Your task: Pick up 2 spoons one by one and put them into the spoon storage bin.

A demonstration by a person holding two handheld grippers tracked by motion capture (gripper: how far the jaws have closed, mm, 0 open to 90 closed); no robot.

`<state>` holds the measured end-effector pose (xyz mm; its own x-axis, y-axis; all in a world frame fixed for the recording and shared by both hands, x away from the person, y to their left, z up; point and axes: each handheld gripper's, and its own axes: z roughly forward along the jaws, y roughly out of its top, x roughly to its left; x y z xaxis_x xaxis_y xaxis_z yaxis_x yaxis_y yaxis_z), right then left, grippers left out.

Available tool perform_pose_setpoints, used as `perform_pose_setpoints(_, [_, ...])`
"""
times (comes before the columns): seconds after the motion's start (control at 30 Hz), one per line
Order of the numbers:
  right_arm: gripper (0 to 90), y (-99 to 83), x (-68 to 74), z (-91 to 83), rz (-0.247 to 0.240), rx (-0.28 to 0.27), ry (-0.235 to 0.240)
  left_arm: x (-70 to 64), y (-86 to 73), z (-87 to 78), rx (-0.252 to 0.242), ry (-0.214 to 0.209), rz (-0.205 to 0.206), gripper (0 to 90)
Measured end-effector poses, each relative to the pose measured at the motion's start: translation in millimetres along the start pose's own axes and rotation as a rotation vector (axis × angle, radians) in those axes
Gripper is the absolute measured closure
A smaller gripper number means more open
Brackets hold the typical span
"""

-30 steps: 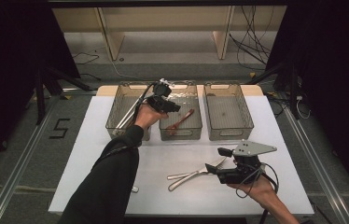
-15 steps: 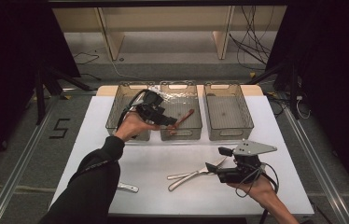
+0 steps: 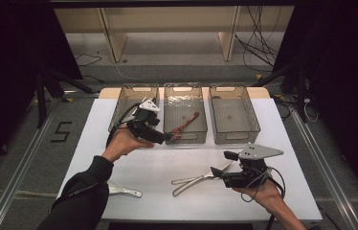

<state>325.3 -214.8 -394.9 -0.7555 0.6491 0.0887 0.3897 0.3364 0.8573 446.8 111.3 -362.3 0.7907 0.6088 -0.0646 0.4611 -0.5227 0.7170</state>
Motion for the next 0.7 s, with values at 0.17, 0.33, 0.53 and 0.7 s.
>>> perform_pose_setpoints(0.17, [28.0, 0.0, 0.1, -0.2, -0.002, -0.002, 0.004, -4.0, -8.8, -4.9, 0.024, 0.009, 0.013, 18.2])
perform_pose_setpoints(0.33, [28.0, 0.4, 0.7, -1.1, -0.004, -0.006, 0.001, -10.6, -19.5, -12.5, 0.039, 0.006, 0.059, 17.4])
perform_pose_setpoints(0.53, [28.0, 0.4, 1.0, -0.8, -0.005, -0.005, 0.000, -11.3, -39.1, -20.5, 0.072, 0.000, 0.075, 17.3])
perform_pose_setpoints(0.7, [28.0, 0.7, 1.7, -1.2, -0.006, -0.006, 0.000, -14.7, -48.9, -25.2, 0.109, -0.003, 0.098, 17.3])
